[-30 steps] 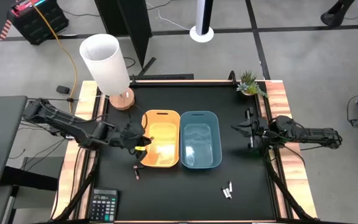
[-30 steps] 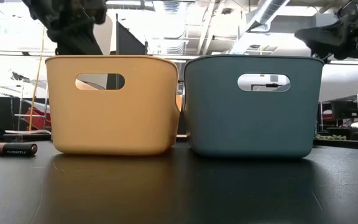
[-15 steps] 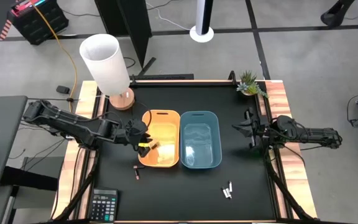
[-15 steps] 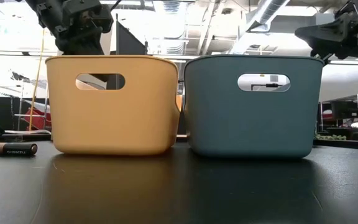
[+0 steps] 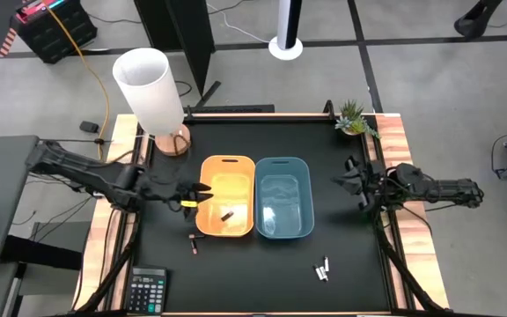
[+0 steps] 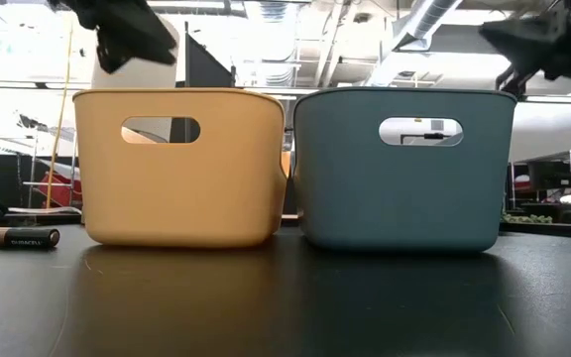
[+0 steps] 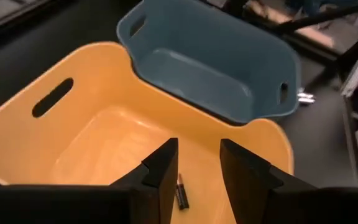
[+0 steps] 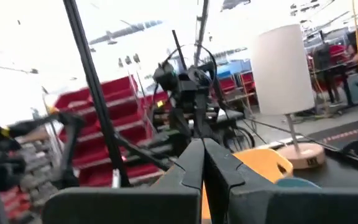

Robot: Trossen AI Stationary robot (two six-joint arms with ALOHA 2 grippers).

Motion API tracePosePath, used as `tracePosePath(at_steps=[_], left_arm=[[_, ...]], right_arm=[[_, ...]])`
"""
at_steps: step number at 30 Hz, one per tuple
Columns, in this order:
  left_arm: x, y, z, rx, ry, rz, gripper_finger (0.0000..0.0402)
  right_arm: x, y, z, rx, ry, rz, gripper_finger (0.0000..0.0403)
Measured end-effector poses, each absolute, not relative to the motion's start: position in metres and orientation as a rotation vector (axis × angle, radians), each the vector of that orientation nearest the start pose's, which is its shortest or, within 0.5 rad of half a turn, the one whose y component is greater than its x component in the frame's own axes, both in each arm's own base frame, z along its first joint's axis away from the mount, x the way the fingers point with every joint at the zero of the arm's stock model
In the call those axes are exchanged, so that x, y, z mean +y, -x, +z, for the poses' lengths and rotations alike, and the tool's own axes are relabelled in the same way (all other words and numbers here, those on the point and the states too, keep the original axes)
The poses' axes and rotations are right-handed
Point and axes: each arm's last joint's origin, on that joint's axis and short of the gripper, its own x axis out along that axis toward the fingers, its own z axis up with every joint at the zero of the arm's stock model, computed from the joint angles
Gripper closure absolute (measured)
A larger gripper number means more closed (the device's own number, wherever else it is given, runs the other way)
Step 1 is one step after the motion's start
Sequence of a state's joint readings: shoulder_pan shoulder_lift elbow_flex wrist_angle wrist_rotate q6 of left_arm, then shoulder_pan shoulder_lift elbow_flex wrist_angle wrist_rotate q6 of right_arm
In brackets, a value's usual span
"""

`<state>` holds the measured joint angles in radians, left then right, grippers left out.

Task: Sort batteries
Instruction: Put the right silver battery into the blue bin

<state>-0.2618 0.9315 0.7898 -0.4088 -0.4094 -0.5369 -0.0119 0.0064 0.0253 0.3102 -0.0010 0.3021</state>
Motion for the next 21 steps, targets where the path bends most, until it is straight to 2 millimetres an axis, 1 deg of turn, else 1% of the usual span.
tracePosePath(at_steps=[2, 4, 6, 8, 10, 12, 16, 18, 21], left_arm=[[-0.043, -0.184, 0.295, 0.437, 0.325, 0.277, 0.0291], [-0.048, -0.179, 0.299, 0.406, 0.294, 0.274, 0.0293], [-0.052, -0.175, 0.302, 0.381, 0.263, 0.284, 0.0294], [-0.056, -0.171, 0.303, 0.361, 0.241, 0.301, 0.0294], [-0.060, -0.169, 0.304, 0.343, 0.224, 0.320, 0.0294], [-0.064, -0.167, 0.304, 0.328, 0.214, 0.337, 0.0294], [-0.074, -0.166, 0.302, 0.308, 0.204, 0.363, 0.0294], [-0.078, -0.166, 0.301, 0.300, 0.200, 0.370, 0.0294], [-0.086, -0.167, 0.298, 0.291, 0.199, 0.372, 0.0294]], right_arm=[[0.000, -0.089, 0.210, -0.343, -0.321, 0.071, 0.0372], [0.002, -0.086, 0.225, -0.363, -0.326, 0.119, 0.0364], [0.004, -0.083, 0.244, -0.369, -0.304, 0.158, 0.0347], [0.006, -0.084, 0.260, -0.318, -0.267, 0.175, 0.0325], [0.010, -0.088, 0.274, -0.209, -0.231, 0.190, 0.0296], [0.014, -0.096, 0.283, -0.054, -0.213, 0.208, 0.0265], [0.026, -0.116, 0.293, 0.282, -0.208, 0.219, 0.0208], [0.035, -0.127, 0.295, 0.420, -0.206, 0.195, 0.0192], [0.052, -0.138, 0.293, 0.607, -0.175, 0.137, 0.0184]])
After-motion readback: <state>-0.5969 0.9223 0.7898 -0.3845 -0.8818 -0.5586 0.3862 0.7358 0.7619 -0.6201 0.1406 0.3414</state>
